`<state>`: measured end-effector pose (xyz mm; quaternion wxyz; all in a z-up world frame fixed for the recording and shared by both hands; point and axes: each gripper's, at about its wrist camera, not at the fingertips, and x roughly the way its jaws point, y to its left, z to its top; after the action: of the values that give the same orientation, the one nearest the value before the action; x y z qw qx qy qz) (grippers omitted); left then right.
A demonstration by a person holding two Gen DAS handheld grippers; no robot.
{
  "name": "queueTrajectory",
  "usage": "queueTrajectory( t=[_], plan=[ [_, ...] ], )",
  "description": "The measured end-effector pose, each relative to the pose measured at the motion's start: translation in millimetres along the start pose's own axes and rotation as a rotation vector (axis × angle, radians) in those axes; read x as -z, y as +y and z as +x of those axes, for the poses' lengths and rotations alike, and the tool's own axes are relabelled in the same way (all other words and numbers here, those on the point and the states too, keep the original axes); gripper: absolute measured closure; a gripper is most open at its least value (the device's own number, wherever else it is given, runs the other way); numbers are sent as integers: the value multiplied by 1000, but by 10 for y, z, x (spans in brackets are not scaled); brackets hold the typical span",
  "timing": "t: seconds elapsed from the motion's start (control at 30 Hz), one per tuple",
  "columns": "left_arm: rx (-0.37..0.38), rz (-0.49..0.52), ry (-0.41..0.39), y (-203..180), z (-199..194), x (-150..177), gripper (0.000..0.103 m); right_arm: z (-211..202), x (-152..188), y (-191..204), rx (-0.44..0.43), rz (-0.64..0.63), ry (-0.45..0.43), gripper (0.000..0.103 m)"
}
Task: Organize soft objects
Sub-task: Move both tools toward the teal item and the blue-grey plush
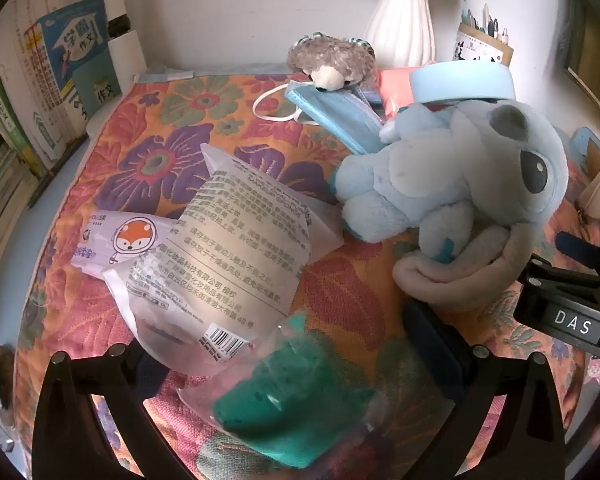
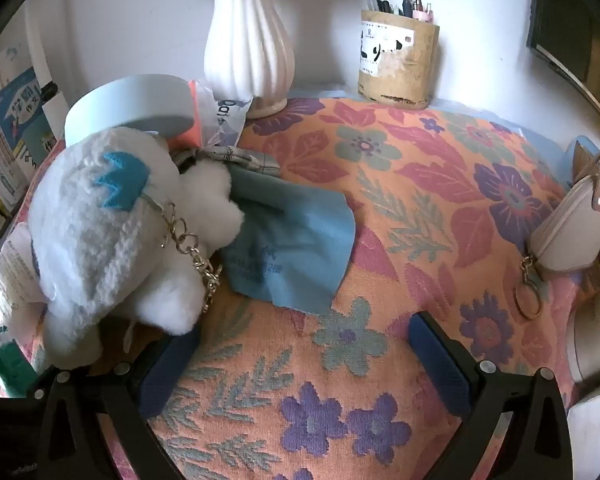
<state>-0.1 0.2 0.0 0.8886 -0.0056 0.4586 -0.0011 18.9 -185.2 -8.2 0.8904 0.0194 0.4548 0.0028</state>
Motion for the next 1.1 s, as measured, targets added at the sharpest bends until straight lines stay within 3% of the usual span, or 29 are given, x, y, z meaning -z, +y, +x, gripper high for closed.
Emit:
queueTrajectory(
  t=[0.17, 0.23, 0.3, 0.37, 0.47, 0.57, 0.67, 0.77, 0.8, 0.87, 0.93, 1.1],
  plan=[
    [-8, -11, 20, 2, -34, 25, 0, -8, 3, -3, 0, 8, -21, 0],
    [-6, 7, 34, -57, -135, 126, 0, -30, 12, -7, -3, 3, 22, 0],
    [9, 37, 54, -79, -257, 242, 0, -85, 43, -18, -21, -25, 123, 0],
    [26, 56, 36, -103, -423, 412, 0, -145, 119, -32, -59, -65, 150, 0],
    [6, 90, -33, -145, -594, 485, 1, -183, 216, -165, -101, -89, 82, 0],
    [-16, 100, -222, -124, -944, 473, 1, -312, 289, -228, -117, -43, 33, 0],
    [8, 56, -333, -24, -1100, 432, 0, -640, 358, -80, -99, -76, -143, 0],
    [18, 24, -291, 65, -909, 351, 1, -935, 385, 44, -138, -126, -296, 0],
    [20, 15, -282, 87, -863, 362, 1, -952, 386, 93, -110, -129, -313, 0],
    [39, -3, -271, 128, -831, 362, 1, -931, 503, 179, -72, -150, -316, 0],
    [44, -2, -313, 148, -875, 419, 1, -850, 501, 166, -93, -148, -280, 0],
    [12, 11, -322, 81, -850, 441, 1, -728, 400, 127, -115, -123, -256, 0]
  ],
)
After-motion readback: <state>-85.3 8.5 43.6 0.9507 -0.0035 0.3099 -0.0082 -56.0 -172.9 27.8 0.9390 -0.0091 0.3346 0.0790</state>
